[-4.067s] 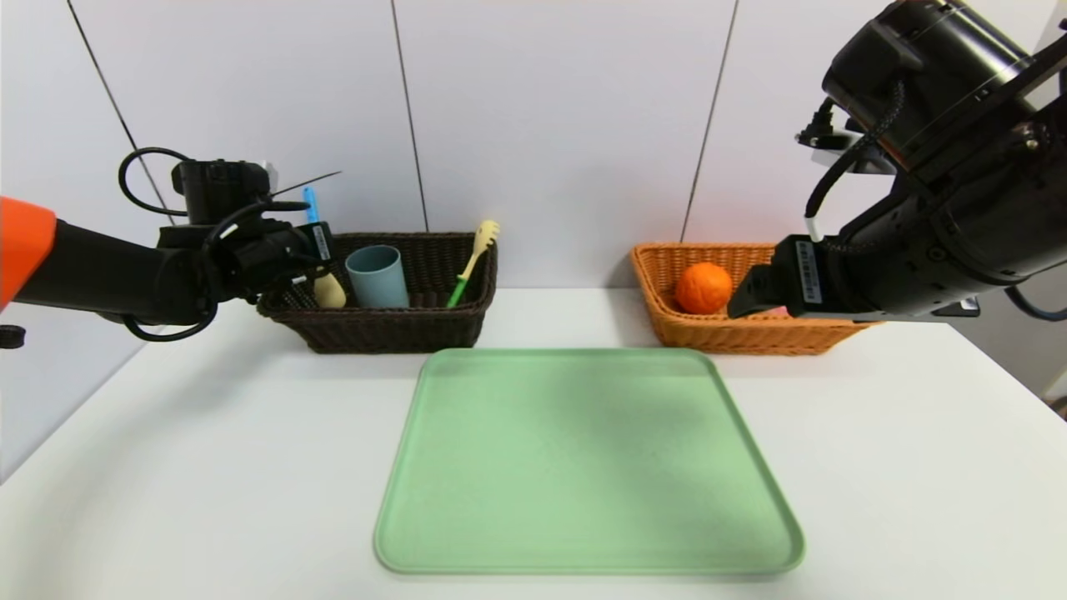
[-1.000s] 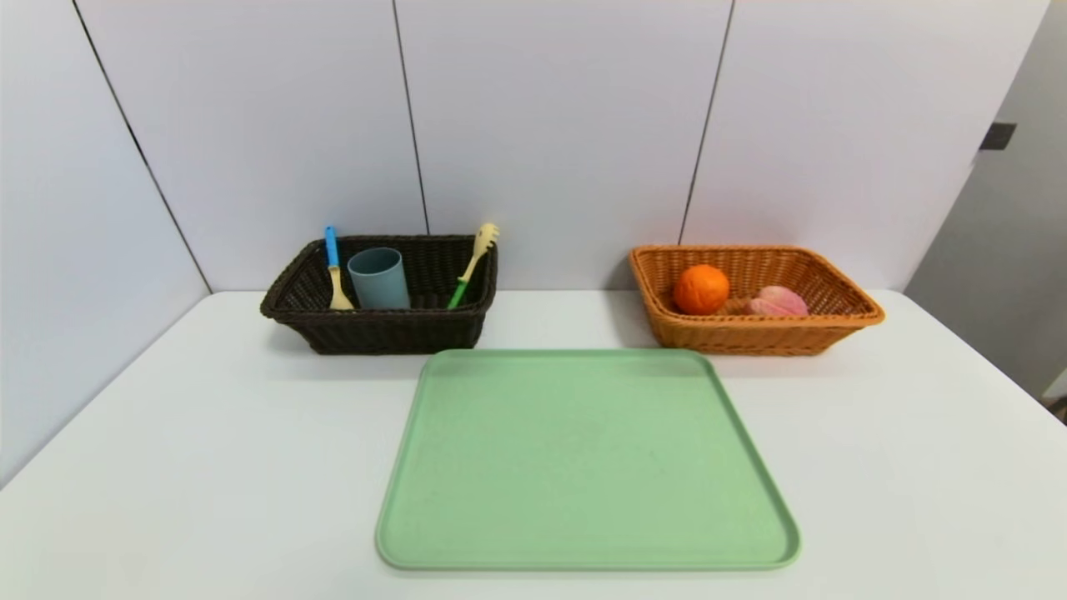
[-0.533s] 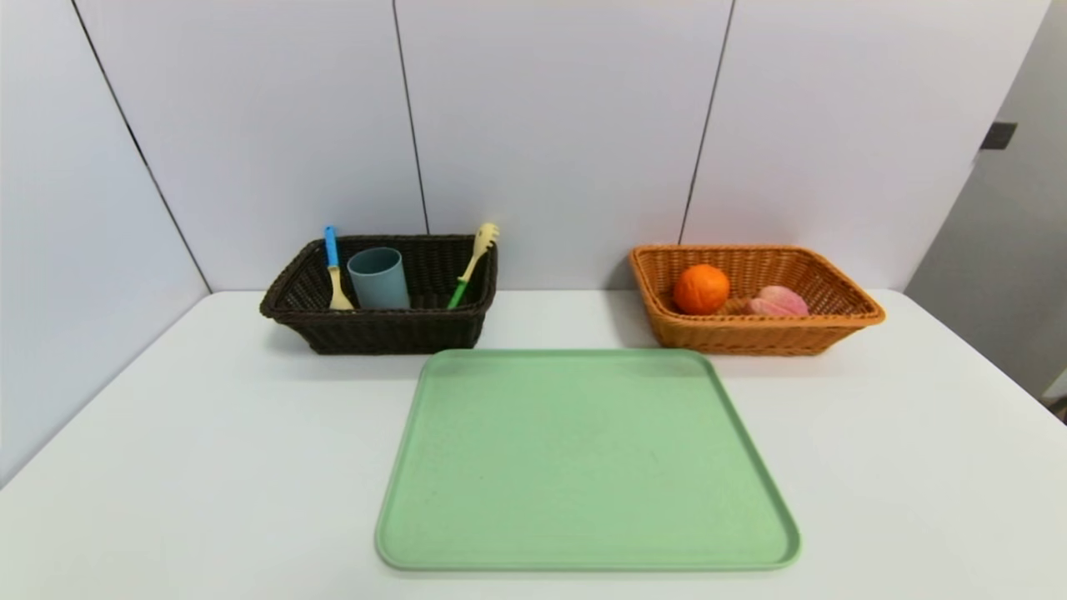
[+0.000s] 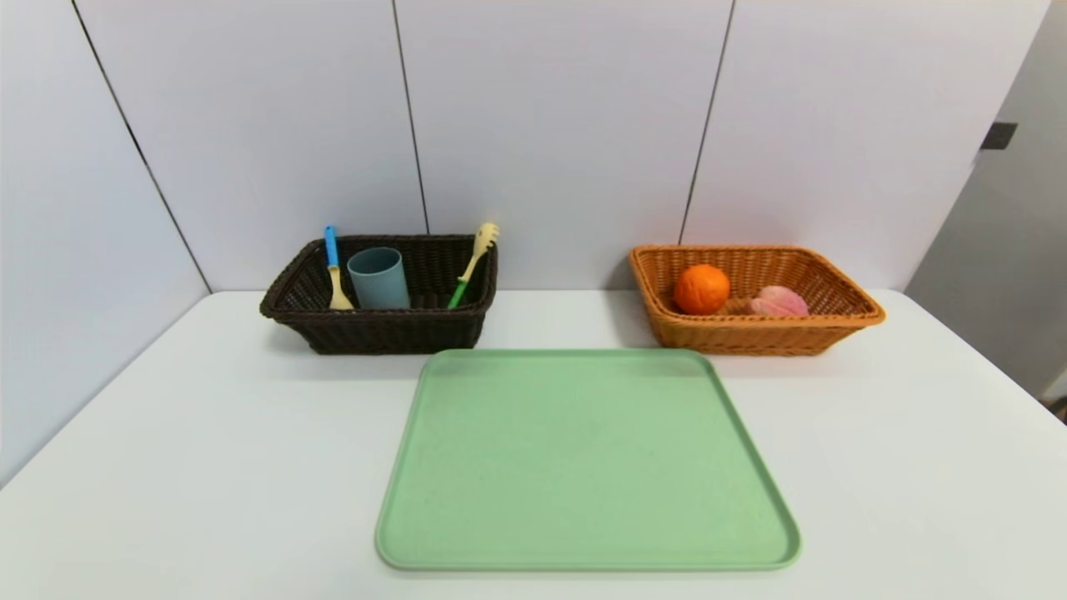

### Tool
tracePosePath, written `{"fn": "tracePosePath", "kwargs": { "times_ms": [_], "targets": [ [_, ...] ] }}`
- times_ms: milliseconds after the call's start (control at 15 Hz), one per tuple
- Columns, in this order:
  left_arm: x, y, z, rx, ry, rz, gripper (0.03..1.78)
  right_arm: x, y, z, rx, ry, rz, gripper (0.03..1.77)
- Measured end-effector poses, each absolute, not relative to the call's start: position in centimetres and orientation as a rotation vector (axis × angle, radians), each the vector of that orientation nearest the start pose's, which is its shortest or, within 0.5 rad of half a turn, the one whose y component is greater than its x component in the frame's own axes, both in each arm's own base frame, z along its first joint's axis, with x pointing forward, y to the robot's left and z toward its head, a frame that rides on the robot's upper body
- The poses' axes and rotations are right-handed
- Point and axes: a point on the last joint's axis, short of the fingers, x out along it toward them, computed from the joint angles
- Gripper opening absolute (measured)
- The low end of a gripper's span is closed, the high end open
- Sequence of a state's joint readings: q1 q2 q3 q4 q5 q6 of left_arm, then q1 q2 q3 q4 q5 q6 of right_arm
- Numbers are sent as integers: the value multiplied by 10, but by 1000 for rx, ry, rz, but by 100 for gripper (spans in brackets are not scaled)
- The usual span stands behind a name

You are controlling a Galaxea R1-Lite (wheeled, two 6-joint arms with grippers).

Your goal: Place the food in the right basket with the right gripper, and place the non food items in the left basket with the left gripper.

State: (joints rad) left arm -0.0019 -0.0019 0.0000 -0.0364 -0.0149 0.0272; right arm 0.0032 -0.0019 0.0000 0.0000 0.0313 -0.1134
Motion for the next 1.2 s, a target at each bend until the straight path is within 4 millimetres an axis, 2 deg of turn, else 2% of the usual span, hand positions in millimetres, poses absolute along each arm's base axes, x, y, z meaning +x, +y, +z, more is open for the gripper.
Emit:
{"fn": "tracePosePath", "kwargs": {
  "times_ms": [1200],
  "targets": [
    [-23, 0, 79, 27, -38, -16, 169, -23, 1, 75, -114, -4, 33, 171]
  ]
}}
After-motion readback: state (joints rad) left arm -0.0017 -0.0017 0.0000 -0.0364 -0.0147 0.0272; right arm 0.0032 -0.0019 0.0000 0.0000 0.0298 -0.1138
